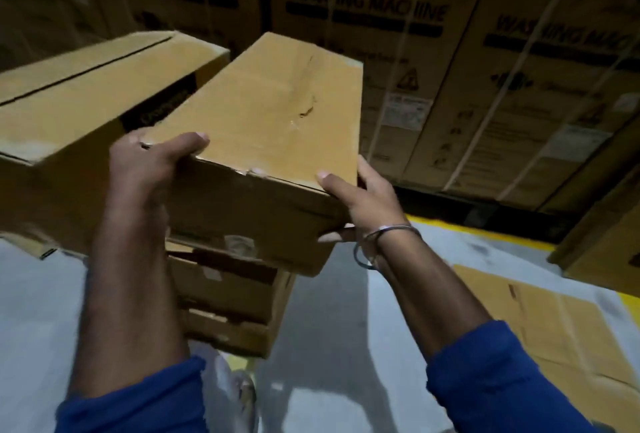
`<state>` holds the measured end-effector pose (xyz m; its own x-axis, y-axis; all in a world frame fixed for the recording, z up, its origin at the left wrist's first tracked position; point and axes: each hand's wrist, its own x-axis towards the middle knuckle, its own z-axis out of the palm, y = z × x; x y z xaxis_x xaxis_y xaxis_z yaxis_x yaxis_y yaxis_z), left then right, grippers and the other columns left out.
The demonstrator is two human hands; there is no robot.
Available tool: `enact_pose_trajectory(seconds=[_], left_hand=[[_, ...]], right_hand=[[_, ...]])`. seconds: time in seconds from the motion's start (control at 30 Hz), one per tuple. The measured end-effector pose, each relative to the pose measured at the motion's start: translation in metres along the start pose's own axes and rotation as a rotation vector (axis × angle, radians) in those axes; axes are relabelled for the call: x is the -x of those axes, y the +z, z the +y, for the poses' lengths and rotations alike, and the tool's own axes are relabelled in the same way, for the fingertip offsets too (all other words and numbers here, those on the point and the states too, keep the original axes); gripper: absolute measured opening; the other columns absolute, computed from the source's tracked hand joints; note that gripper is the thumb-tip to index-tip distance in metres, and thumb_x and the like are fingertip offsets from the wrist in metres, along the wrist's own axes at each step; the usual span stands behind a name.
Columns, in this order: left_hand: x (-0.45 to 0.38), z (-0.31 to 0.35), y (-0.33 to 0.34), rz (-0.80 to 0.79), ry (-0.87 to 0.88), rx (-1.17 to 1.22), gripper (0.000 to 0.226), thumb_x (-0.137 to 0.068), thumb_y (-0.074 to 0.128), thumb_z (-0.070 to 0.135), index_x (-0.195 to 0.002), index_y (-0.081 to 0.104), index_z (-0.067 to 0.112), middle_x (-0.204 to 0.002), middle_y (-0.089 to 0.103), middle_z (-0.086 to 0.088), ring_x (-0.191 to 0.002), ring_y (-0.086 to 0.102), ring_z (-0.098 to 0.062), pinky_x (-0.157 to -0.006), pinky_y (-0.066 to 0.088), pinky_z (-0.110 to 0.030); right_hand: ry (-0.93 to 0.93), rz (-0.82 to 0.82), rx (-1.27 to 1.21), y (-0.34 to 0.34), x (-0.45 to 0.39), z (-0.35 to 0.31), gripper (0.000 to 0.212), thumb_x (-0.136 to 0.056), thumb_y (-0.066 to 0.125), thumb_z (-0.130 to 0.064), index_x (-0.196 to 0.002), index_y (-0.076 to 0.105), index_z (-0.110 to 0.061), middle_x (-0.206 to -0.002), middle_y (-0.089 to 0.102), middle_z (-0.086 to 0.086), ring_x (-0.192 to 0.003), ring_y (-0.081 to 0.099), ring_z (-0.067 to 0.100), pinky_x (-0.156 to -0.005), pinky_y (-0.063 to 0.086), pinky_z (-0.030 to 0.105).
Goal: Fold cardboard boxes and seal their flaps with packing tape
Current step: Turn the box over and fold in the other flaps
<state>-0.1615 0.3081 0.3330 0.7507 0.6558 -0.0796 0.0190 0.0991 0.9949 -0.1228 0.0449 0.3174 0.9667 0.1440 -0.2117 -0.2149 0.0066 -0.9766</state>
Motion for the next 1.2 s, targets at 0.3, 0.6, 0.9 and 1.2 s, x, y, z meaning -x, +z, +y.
enact_pose_trajectory(seconds=[0.3, 0.6, 0.9, 1.2], left_hand=[[-0.056, -0.051, -0.061, 0.116, -0.116, 0.121, 0.070, -0.067, 0.092, 0.030, -0.127, 0.056, 0.022, -0.118, 0.071, -0.012, -0.106, 0.071, -0.033, -0.088, 0.059, -0.061], [-0.052, -0.047, -0.051, 0.234, -0.013, -0.108, 0.087, -0.095, 0.075, 0.029, -0.163, 0.021, 0.029, -0.165, 0.026, -0.010, -0.142, 0.043, -0.029, -0.096, 0.038, -0.031], [-0.026, -0.027, -0.022, 0.263, 0.212, -0.361, 0.065, -0.093, 0.072, 0.044, -0.150, 0.043, 0.033, -0.168, 0.021, -0.009, -0.153, 0.027, -0.031, -0.104, 0.048, -0.042], [-0.007, -0.015, 0.010, 0.040, 0.407, -0.377, 0.039, -0.097, 0.067, 0.037, -0.134, 0.063, 0.023, -0.135, 0.063, 0.001, -0.118, 0.059, -0.012, -0.079, 0.055, -0.023]], right_hand=[[0.056, -0.010, 0.071, 0.102, -0.002, 0.039, 0.101, -0.086, 0.083, -0.032, -0.164, 0.017, -0.037, -0.167, 0.024, -0.008, -0.120, 0.052, 0.026, -0.066, 0.065, 0.052], [-0.010, 0.041, 0.061, 0.127, 0.001, 0.057, 0.095, -0.090, 0.079, -0.037, -0.163, 0.018, -0.038, -0.167, 0.025, -0.010, -0.124, 0.049, 0.022, -0.070, 0.066, 0.044], [-0.127, 0.030, 0.302, 0.141, -0.004, 0.065, 0.101, -0.091, 0.072, -0.052, -0.165, 0.007, -0.030, -0.168, 0.025, -0.004, -0.148, 0.036, 0.026, -0.098, 0.048, 0.021], [-0.134, -0.096, 0.340, 0.109, -0.008, 0.074, 0.106, -0.081, 0.075, -0.066, -0.163, 0.015, -0.039, -0.164, 0.036, -0.005, -0.147, 0.037, 0.018, -0.116, 0.041, 0.047]])
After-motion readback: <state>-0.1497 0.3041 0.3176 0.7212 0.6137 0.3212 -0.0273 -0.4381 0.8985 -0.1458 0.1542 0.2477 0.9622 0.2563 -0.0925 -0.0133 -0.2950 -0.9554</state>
